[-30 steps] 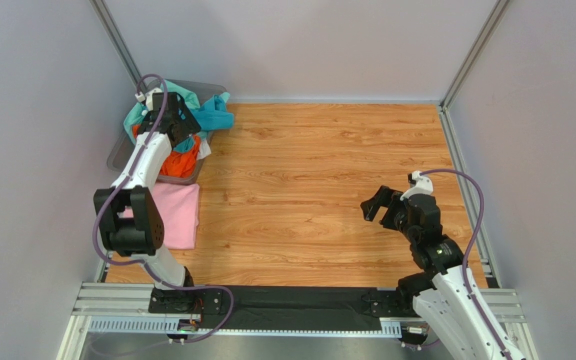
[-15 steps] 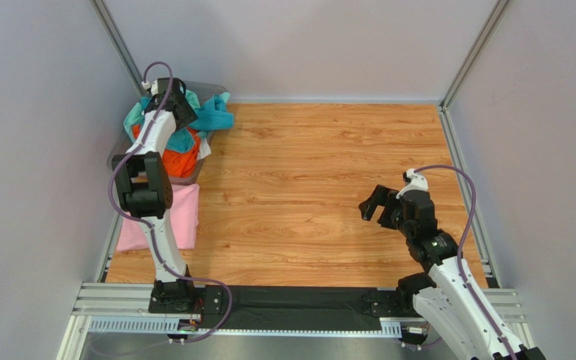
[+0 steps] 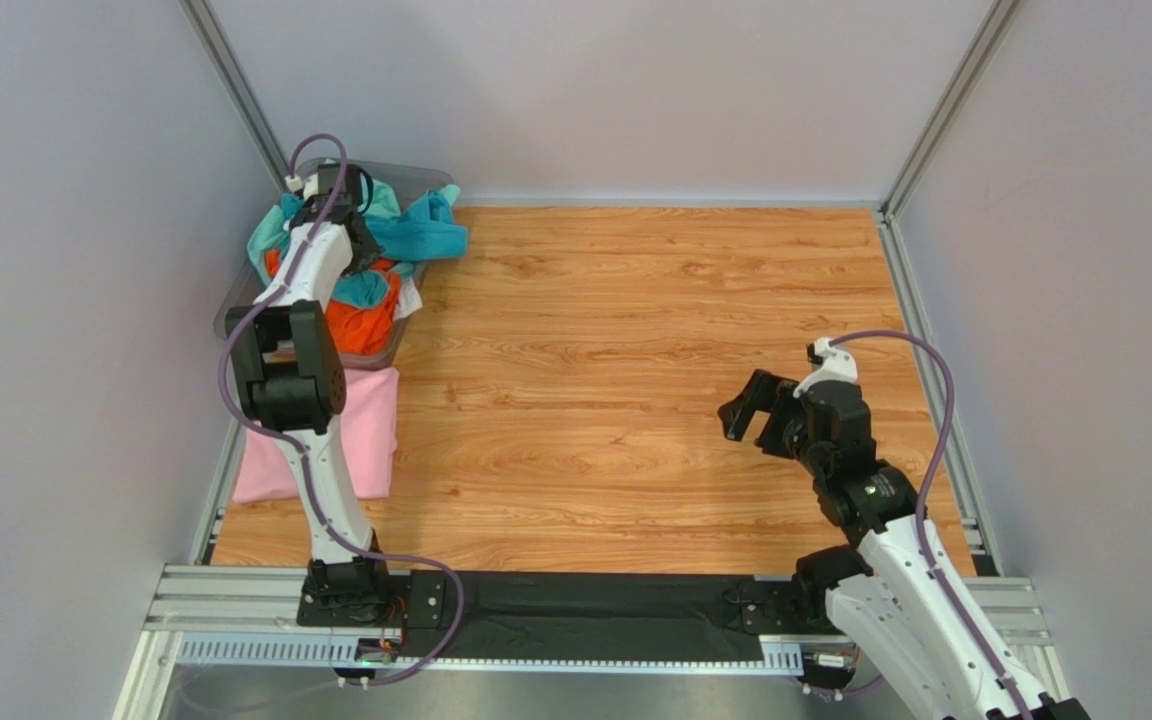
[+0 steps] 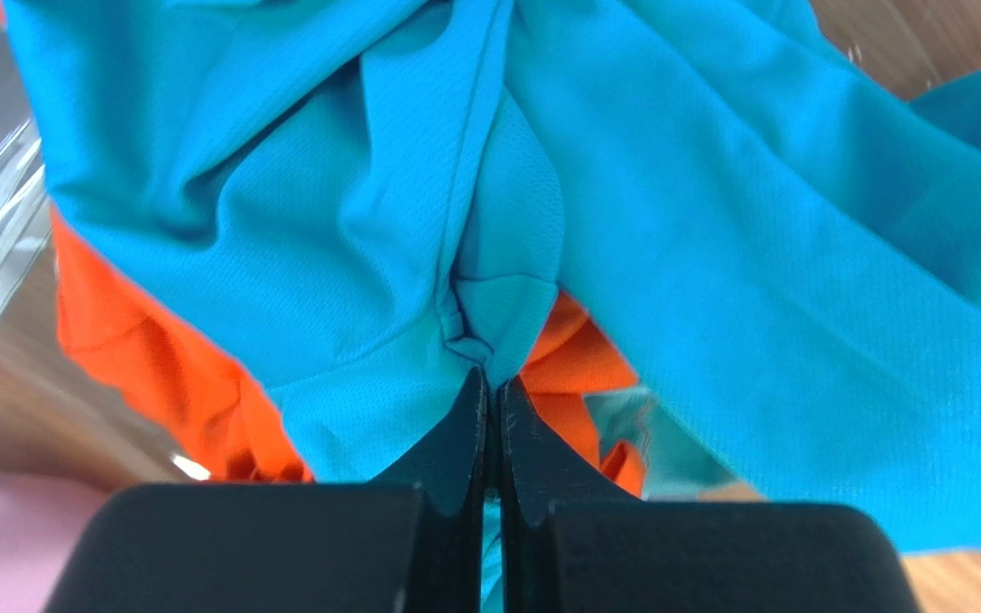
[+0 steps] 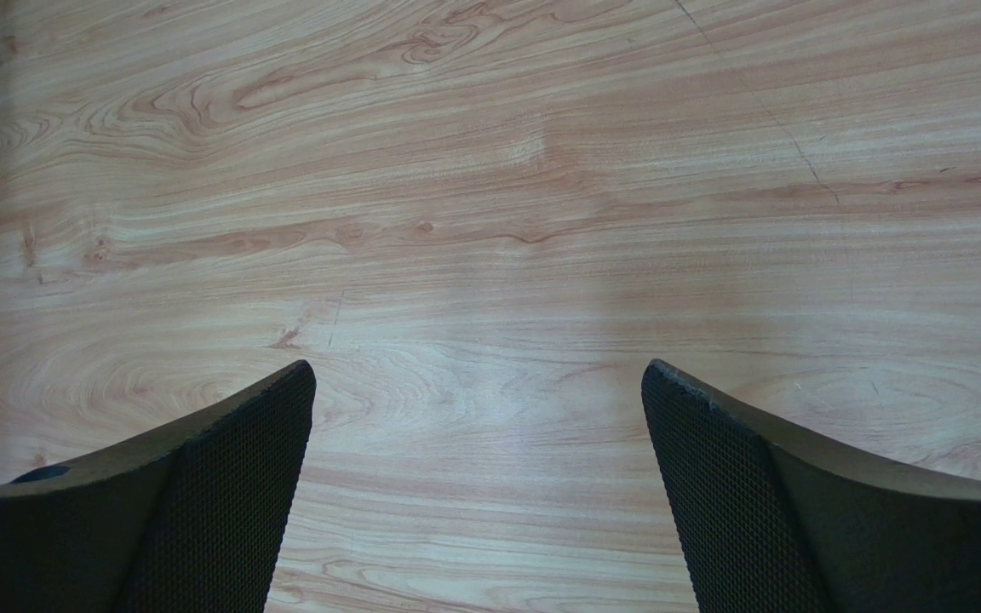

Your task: Fold and stack the t-shirts

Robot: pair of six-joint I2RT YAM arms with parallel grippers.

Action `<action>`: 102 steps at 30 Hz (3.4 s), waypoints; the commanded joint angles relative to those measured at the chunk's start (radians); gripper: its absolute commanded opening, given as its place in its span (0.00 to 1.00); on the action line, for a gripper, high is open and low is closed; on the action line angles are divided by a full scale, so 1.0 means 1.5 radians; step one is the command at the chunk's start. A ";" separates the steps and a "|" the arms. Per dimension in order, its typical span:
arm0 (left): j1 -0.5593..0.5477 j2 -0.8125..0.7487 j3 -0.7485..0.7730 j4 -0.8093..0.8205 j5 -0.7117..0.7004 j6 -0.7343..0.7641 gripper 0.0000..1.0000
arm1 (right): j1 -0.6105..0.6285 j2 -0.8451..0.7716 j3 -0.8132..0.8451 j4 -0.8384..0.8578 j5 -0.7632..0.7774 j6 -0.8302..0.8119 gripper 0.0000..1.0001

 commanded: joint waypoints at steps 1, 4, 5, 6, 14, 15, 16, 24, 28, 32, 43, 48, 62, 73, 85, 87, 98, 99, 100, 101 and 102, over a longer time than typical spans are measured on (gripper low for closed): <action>0.004 -0.099 -0.012 -0.017 0.001 0.001 0.00 | -0.001 -0.013 0.007 0.021 0.008 -0.004 1.00; 0.002 -0.182 -0.035 -0.004 0.021 -0.004 0.00 | -0.002 -0.020 0.006 0.019 0.004 -0.002 1.00; -0.005 -0.233 -0.057 0.007 0.025 -0.002 0.00 | -0.001 -0.023 0.005 0.019 0.000 -0.002 1.00; -0.011 -0.261 -0.075 0.023 0.022 0.007 0.00 | -0.001 -0.024 0.004 0.019 -0.002 -0.001 1.00; -0.118 -0.494 -0.130 0.102 0.018 0.090 0.00 | -0.001 -0.055 -0.002 0.016 -0.004 0.002 1.00; -0.129 -0.510 -0.127 0.104 0.028 0.094 0.00 | -0.001 -0.059 -0.005 0.015 -0.004 0.002 1.00; -0.139 -0.524 -0.126 0.116 0.039 0.101 0.00 | -0.001 -0.063 -0.005 0.015 -0.004 0.003 1.00; -0.182 -0.584 -0.093 0.139 0.025 0.131 0.00 | -0.001 -0.099 -0.006 0.001 -0.004 0.004 1.00; -0.182 -0.546 -0.066 0.139 -0.064 0.160 0.00 | -0.001 -0.109 -0.007 -0.003 -0.004 0.003 1.00; -0.182 -0.482 -0.006 0.115 -0.120 0.198 0.00 | -0.001 -0.104 -0.008 -0.002 0.004 0.003 1.00; -0.144 -0.285 0.169 0.101 -0.234 0.282 0.00 | -0.002 -0.064 -0.005 0.006 0.029 0.001 1.00; -0.144 -0.264 0.146 0.097 -0.241 0.248 0.00 | 0.000 -0.039 -0.003 0.012 0.029 0.000 1.00; -0.038 -0.101 0.084 0.050 -0.199 0.101 0.02 | -0.001 -0.024 -0.002 0.019 0.030 -0.004 1.00; -0.036 -0.221 0.009 0.010 -0.049 0.036 1.00 | -0.001 -0.009 0.002 0.018 0.000 -0.007 1.00; -0.087 -0.412 -0.258 0.017 -0.008 -0.028 1.00 | -0.001 -0.023 -0.004 0.023 -0.046 -0.006 1.00; -0.087 -0.399 -0.263 0.005 -0.030 -0.021 1.00 | -0.001 -0.025 -0.004 0.023 -0.048 -0.007 1.00; -0.012 -0.268 -0.236 0.023 0.043 -0.025 0.90 | -0.001 -0.032 -0.004 0.017 -0.037 -0.009 1.00; -0.011 -0.252 -0.234 0.025 0.043 -0.024 0.88 | -0.001 -0.032 -0.004 0.017 -0.036 -0.008 1.00; -0.011 -0.244 -0.232 0.029 0.044 -0.022 0.86 | -0.001 -0.031 -0.003 0.017 -0.033 -0.009 1.00; -0.010 -0.237 -0.224 0.030 0.043 -0.019 0.85 | -0.001 -0.030 -0.004 0.017 -0.032 -0.009 1.00; -0.009 -0.222 -0.220 0.030 0.042 -0.020 0.79 | 0.000 -0.030 -0.004 0.018 -0.031 -0.009 1.00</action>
